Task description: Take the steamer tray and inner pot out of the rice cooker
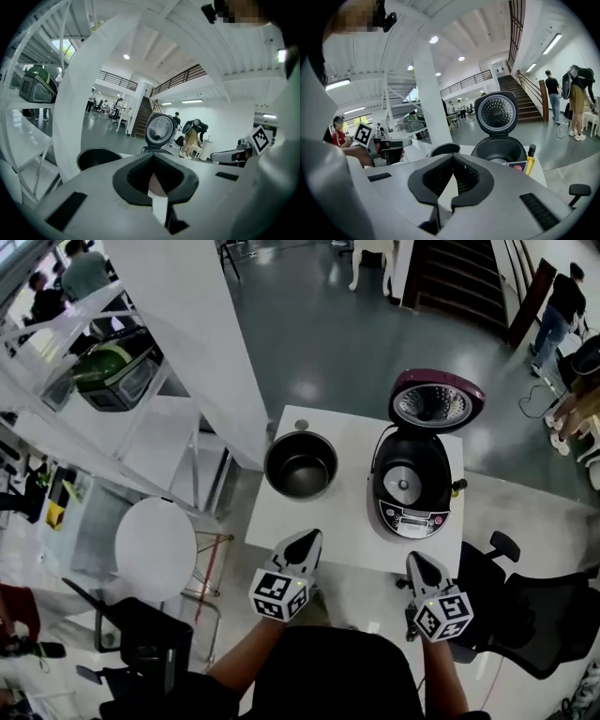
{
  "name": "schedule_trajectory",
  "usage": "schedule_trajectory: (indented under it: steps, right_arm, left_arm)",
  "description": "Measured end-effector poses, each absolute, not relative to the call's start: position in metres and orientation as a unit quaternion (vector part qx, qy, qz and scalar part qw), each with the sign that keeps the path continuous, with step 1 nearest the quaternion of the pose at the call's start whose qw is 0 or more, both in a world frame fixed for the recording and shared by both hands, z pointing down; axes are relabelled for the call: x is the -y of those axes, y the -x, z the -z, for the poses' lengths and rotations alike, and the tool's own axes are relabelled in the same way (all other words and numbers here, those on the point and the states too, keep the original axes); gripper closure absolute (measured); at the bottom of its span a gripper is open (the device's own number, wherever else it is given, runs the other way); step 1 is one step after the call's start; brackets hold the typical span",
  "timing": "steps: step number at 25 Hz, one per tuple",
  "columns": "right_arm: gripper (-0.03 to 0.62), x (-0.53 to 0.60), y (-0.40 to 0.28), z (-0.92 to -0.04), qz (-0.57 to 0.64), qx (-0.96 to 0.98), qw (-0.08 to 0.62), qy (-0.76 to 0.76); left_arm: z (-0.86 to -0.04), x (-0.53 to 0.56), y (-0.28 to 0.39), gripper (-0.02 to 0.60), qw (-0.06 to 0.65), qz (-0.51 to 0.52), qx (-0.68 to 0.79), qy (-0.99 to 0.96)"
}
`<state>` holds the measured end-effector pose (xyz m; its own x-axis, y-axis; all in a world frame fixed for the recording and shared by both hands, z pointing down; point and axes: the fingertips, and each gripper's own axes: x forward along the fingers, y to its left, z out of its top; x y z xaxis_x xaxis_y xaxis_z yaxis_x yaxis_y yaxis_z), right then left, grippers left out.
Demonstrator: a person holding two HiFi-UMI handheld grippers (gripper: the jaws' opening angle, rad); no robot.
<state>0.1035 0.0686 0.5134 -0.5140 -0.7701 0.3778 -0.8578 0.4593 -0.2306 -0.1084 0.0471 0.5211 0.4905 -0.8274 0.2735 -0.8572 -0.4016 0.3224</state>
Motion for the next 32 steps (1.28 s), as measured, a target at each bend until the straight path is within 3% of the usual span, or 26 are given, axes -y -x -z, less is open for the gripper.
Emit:
schedule_trajectory:
  steps: [7, 16, 32]
  right_arm:
    - [0.592, -0.159, -0.197, -0.508, -0.149, 0.845, 0.097, -0.505]
    - [0.593, -0.226, -0.267, -0.520, -0.137, 0.831, 0.097, -0.531]
    - [0.594, -0.244, -0.265, -0.503, -0.082, 0.827, 0.102, -0.547]
  left_arm:
    - [-0.525, -0.159, 0.035, 0.578, 0.203, -0.043, 0.531, -0.821]
    - [-0.519, -0.232, 0.007, 0.577, 0.148, -0.057, 0.549, -0.821]
    - [-0.516, -0.266, 0.030, 0.577, 0.161, -0.010, 0.570, -0.805]
